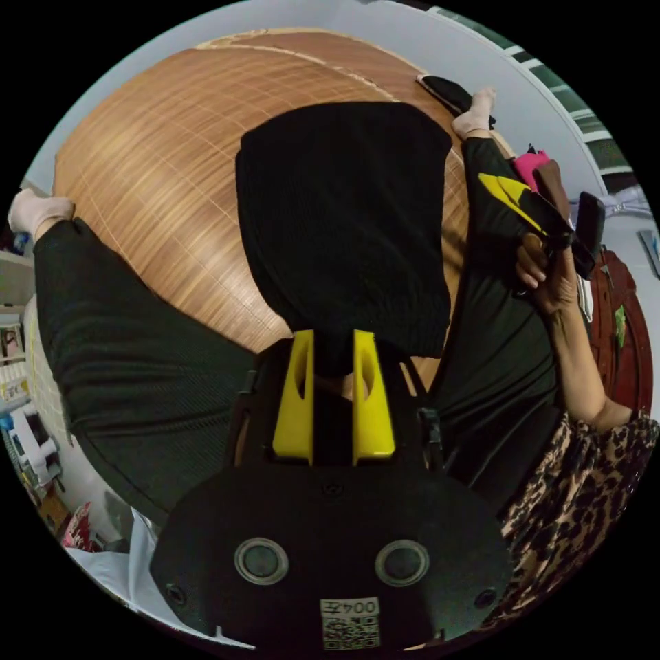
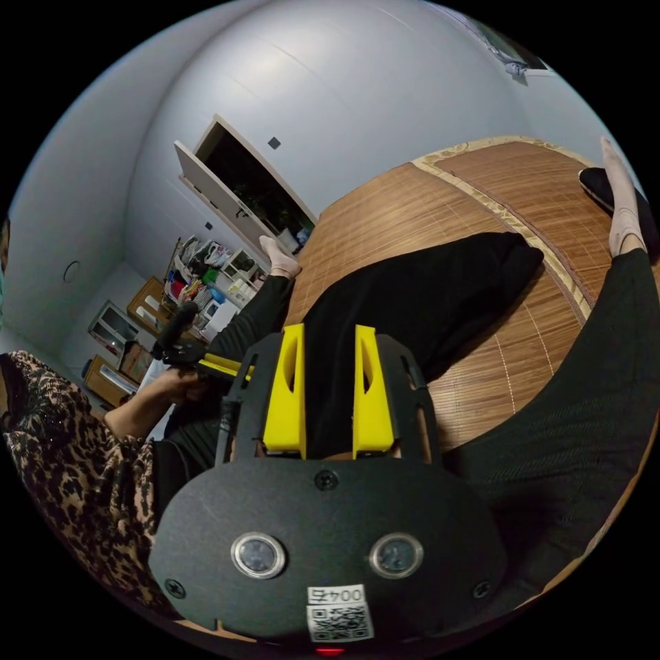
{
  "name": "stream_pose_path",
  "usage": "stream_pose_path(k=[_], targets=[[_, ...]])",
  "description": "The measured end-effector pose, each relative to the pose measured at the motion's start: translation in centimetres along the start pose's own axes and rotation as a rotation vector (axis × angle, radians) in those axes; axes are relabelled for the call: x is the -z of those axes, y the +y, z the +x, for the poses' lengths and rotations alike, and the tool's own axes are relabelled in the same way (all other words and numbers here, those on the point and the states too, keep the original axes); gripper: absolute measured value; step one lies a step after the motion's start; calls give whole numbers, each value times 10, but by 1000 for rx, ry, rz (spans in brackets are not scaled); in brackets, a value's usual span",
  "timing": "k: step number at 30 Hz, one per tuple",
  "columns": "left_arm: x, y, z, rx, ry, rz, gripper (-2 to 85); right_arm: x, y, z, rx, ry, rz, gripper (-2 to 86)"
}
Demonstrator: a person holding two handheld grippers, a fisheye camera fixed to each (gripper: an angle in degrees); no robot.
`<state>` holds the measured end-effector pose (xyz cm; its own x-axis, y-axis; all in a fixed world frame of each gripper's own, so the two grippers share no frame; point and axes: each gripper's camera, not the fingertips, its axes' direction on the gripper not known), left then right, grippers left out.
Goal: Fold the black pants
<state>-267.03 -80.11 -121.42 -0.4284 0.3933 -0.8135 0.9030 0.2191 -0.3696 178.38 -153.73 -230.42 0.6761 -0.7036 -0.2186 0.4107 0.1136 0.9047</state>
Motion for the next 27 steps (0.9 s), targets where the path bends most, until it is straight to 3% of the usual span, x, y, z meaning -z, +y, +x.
stream_pose_path(k=[5, 10, 12, 17, 19, 21, 27], targets=[[25, -4, 15, -73, 25, 82, 46, -23, 1, -9, 47, 17, 28, 134], [49, -26, -3, -1, 402, 306, 30, -60, 8, -42, 237, -4, 9, 192], [50, -40, 0, 4, 453, 344, 29, -75, 12, -53, 293, -7, -16, 214], [48, -77, 39, -65, 493, 357, 32, -119, 21, -78, 409, 52, -113, 236], [44, -90, 61, -114, 518, 358, 40, -136, 23, -82, 440, 78, -158, 166], [44, -94, 73, -145, 501, 364, 52, -143, 22, -80, 416, 160, -172, 140], [80, -75, 86, -373, 405, 535, 114, -139, 16, -47, 251, 42, -148, 124]])
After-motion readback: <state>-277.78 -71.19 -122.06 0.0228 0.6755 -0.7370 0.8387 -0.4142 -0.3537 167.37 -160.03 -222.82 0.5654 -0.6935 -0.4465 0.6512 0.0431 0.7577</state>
